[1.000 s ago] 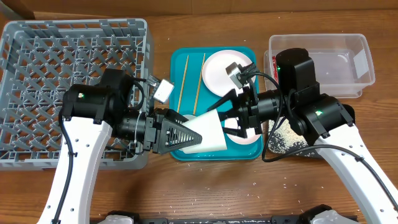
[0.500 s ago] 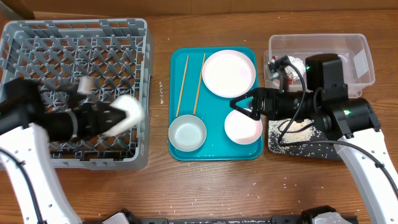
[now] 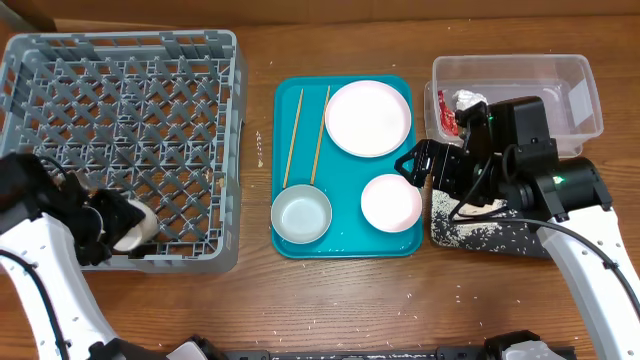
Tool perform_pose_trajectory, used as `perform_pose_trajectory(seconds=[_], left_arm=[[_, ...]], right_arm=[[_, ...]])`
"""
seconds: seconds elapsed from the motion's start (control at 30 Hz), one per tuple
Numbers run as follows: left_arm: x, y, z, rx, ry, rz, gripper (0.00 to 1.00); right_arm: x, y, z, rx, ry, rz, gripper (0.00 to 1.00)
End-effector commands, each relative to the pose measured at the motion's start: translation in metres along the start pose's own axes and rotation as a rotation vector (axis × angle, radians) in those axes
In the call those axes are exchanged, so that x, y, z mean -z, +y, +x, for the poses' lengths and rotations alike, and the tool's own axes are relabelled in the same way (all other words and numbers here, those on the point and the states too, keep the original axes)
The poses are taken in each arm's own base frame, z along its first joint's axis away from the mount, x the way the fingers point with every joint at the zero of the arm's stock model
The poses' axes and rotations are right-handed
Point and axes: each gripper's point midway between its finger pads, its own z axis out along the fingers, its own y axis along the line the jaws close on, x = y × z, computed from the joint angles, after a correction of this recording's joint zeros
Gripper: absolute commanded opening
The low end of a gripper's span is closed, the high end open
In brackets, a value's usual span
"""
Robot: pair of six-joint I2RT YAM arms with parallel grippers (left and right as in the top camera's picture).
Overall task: Sort waste into correct bins and load items into the dishwasher
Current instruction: 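Place the white cup in the dish rack with the left gripper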
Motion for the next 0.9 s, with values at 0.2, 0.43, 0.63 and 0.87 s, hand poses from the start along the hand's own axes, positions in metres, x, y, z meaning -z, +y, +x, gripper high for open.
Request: perform_pose_trajectory(seconds=[0.2,0.43,0.63,0.87], left_arm=[[-0.005,-0.004,-0.002,0.088,-0.018,0.035,0.99],[0.058,-0.036,-0.005,-0.003,-0.039,0.148,1.00],[0.122,-0.095,0.012,-0.351,-0.144,0.362,1.00],[0.172,-0.139,0.084,-0.826,-0.314,0.450,0.98]], right_arm=[[0.006,-0.003,0.002,-0.015,-0.002,0.026,1.00],[0.001,0.013,0.014,0.197,0.040,-0.028,1.00],[-0.010,0.029,0.029,0.325,0.056,0.001,1.00],[-0.018,0.056,0.043,0.427,0.061,-0.049,1.00]])
